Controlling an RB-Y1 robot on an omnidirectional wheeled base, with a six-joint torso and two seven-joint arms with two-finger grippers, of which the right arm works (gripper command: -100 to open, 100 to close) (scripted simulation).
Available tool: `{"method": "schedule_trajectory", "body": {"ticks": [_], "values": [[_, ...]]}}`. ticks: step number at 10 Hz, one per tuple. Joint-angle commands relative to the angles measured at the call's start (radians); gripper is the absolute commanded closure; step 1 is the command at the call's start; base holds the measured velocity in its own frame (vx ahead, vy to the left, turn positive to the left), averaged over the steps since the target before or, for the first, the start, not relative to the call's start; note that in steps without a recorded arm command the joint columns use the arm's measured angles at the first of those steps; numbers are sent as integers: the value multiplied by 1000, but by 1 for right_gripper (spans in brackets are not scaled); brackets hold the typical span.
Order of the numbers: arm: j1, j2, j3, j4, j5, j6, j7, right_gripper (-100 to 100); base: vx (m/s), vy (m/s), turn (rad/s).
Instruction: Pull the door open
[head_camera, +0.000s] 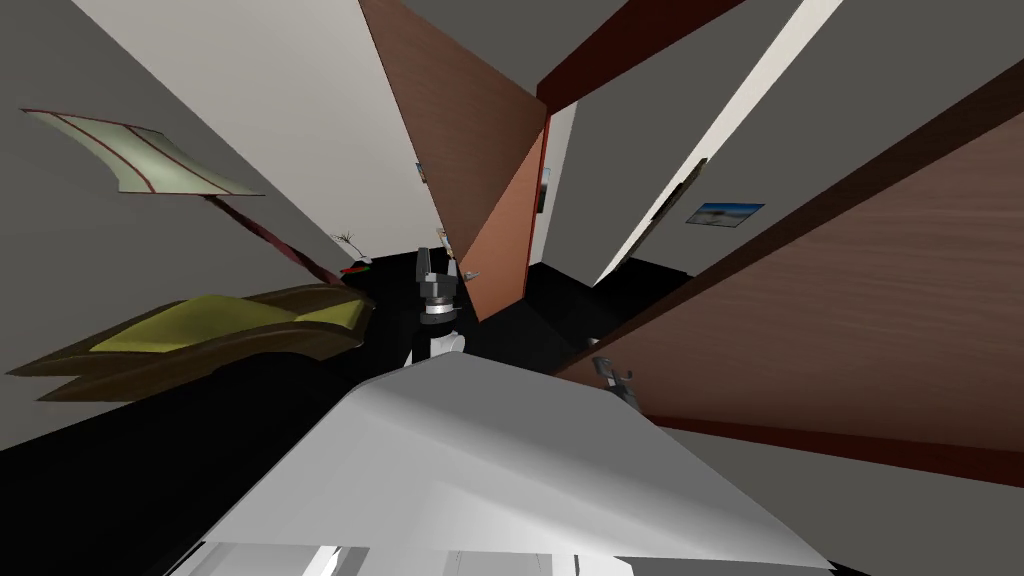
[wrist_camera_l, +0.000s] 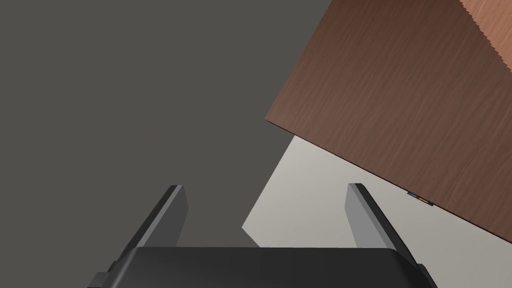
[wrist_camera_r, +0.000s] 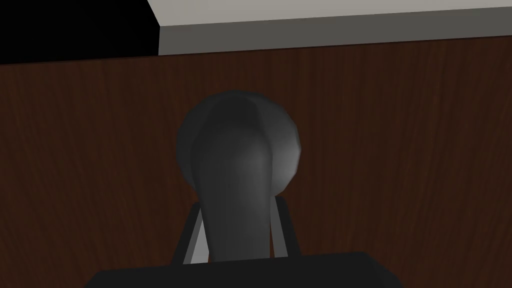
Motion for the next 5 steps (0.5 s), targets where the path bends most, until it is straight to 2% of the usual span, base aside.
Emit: {"method": "schedule_trajectory", "body": {"ticks": [1, 5], "values": [[4, -4, 8, 13, 2, -19, -6, 100, -236, -80, 182], [5, -15, 19, 38, 3, -52, -17, 100, -205, -44, 139]]}}
